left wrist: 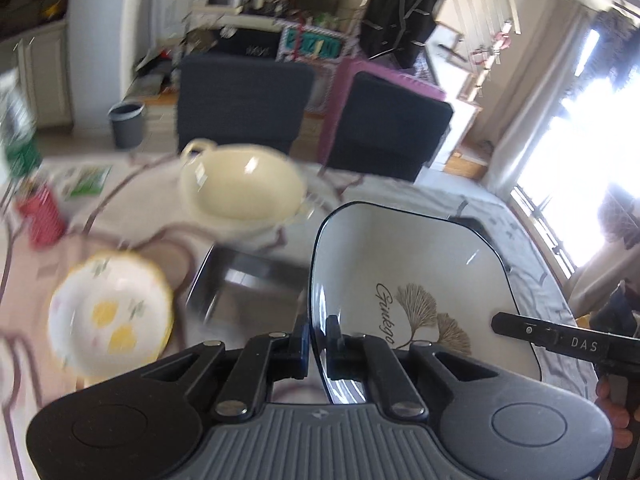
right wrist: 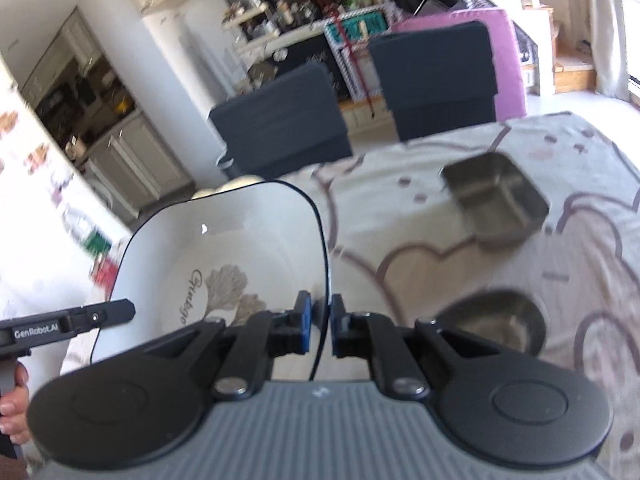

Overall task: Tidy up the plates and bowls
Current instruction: 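Lift the white plate with both grippers and lower it beside the lemon-print bowl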

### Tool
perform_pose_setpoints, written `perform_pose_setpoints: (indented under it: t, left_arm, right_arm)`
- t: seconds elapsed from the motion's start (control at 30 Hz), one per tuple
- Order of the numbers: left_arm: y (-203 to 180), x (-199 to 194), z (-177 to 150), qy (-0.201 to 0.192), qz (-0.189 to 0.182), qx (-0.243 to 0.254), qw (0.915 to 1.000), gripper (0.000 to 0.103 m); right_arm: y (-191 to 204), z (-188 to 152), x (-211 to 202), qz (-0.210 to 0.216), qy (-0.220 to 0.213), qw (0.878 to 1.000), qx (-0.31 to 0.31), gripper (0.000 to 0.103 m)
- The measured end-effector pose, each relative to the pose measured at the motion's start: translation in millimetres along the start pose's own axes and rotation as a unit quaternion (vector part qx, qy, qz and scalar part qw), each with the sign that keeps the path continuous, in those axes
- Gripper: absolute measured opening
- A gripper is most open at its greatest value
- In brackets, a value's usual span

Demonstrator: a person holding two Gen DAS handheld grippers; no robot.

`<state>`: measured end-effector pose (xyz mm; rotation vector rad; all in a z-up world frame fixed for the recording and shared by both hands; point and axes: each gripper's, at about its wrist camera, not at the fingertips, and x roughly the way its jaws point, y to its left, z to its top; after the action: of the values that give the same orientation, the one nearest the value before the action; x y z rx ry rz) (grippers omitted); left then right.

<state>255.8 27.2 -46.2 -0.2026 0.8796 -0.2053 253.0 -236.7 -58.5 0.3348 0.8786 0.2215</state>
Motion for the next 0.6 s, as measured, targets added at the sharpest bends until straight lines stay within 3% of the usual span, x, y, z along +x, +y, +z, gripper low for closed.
perform_pose_setpoints:
  t: [0.4, 0.6]
  left_arm:
    - [55, 10, -74, 0.076, 0.027, -0.077, 0.9938, 0.007]
    - [67, 26, -86, 0.111, 0.033, -0.090, 0.9892, 0.008]
  right_arm:
    - [42, -60, 44, -0.021, 0.123, 0.991, -0.042, 0.013]
    - [50, -78, 67, -0.037, 0.162, 0.985, -0.046, 0.013]
